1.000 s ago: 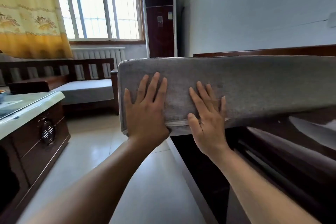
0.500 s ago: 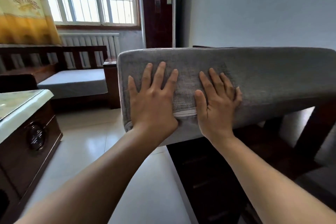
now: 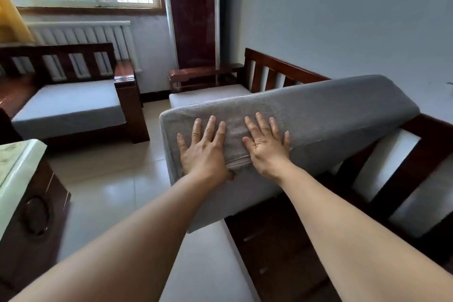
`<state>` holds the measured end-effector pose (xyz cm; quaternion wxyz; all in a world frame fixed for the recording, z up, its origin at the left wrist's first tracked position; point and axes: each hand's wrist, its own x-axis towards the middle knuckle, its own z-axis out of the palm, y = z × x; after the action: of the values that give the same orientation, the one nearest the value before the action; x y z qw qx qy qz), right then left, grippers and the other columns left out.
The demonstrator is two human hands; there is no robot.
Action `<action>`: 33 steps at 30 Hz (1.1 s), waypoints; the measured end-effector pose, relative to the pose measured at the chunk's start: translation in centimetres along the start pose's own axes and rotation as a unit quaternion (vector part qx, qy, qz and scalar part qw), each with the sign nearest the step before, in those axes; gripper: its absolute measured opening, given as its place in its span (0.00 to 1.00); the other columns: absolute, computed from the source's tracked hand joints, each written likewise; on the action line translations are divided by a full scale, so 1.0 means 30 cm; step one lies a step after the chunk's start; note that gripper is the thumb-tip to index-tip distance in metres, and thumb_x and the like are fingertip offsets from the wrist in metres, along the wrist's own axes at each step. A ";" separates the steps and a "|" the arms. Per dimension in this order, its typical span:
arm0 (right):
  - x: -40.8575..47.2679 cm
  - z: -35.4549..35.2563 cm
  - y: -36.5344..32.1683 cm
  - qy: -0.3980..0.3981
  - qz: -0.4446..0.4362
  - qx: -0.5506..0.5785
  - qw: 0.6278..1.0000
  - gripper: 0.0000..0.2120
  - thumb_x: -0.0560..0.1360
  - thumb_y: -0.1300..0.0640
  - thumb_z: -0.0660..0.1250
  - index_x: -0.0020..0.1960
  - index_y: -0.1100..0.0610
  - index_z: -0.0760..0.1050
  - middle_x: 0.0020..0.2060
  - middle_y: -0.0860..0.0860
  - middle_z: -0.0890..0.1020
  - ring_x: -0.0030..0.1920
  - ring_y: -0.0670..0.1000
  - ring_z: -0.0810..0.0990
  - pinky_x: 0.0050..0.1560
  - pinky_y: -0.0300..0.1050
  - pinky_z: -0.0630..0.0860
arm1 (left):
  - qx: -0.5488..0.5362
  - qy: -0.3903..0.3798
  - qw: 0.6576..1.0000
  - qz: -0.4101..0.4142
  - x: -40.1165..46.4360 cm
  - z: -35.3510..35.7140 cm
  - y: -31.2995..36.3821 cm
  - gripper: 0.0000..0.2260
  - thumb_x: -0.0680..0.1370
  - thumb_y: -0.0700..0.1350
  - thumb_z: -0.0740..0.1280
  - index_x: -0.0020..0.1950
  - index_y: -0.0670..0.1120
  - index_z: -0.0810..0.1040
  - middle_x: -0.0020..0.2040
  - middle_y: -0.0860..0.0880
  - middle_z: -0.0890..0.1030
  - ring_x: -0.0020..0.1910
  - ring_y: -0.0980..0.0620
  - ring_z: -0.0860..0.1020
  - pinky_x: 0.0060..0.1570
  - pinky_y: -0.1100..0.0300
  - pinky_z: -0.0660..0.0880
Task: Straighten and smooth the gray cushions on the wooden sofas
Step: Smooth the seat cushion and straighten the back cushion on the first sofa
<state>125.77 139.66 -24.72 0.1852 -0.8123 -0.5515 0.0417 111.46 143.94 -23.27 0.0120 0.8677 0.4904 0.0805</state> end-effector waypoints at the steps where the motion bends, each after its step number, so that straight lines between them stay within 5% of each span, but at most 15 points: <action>1: 0.023 -0.007 -0.012 -0.007 0.004 0.001 1.000 0.24 0.83 0.43 0.45 0.77 0.40 0.43 0.77 0.42 0.38 0.75 0.49 0.32 0.71 0.56 0.30 | -0.001 -0.014 1.000 0.003 0.026 -0.013 -0.013 0.54 0.66 0.62 0.74 0.77 0.55 0.38 0.78 0.55 0.36 0.76 0.49 0.35 0.72 0.39 0.40; 14: 0.502 -0.044 -0.130 -0.045 -0.018 0.020 0.999 0.24 0.82 0.41 0.46 0.77 0.41 0.51 0.78 0.42 0.45 0.76 0.48 0.37 0.71 0.54 0.30 | -0.007 -0.102 0.995 0.001 0.495 -0.135 -0.198 0.53 0.66 0.63 0.73 0.78 0.54 0.41 0.78 0.55 0.39 0.77 0.51 0.38 0.73 0.41 0.45; 25: 0.795 -0.013 -0.202 -0.016 0.000 -0.011 1.000 0.23 0.81 0.41 0.47 0.76 0.40 0.56 0.77 0.43 0.52 0.77 0.48 0.44 0.73 0.53 0.34 | -0.040 -0.131 0.986 0.093 0.807 -0.138 -0.352 0.46 0.69 0.73 0.60 0.78 0.56 0.43 0.78 0.58 0.41 0.77 0.54 0.40 0.74 0.45 0.43; 29: 0.763 -0.016 -0.219 -0.012 0.050 -0.032 0.998 0.23 0.82 0.41 0.47 0.76 0.39 0.54 0.78 0.44 0.50 0.77 0.49 0.41 0.72 0.53 0.33 | -0.067 -0.132 0.975 0.163 0.842 -0.130 -0.386 0.29 0.79 0.65 0.46 0.78 0.58 0.46 0.78 0.58 0.43 0.77 0.55 0.40 0.74 0.46 0.41; 33: 0.724 -0.005 -0.275 0.011 0.192 -0.002 0.981 0.23 0.81 0.40 0.48 0.76 0.38 0.52 0.78 0.48 0.41 0.76 0.54 0.34 0.72 0.59 0.32 | -0.066 -0.146 0.958 0.239 0.877 -0.129 -0.432 0.26 0.80 0.63 0.45 0.77 0.61 0.45 0.78 0.59 0.43 0.77 0.55 0.40 0.73 0.44 0.39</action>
<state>126.99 162.08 -18.75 0.1779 -0.9040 -0.3830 0.0661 113.19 172.87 -17.38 0.1214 0.9592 0.2551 -0.0147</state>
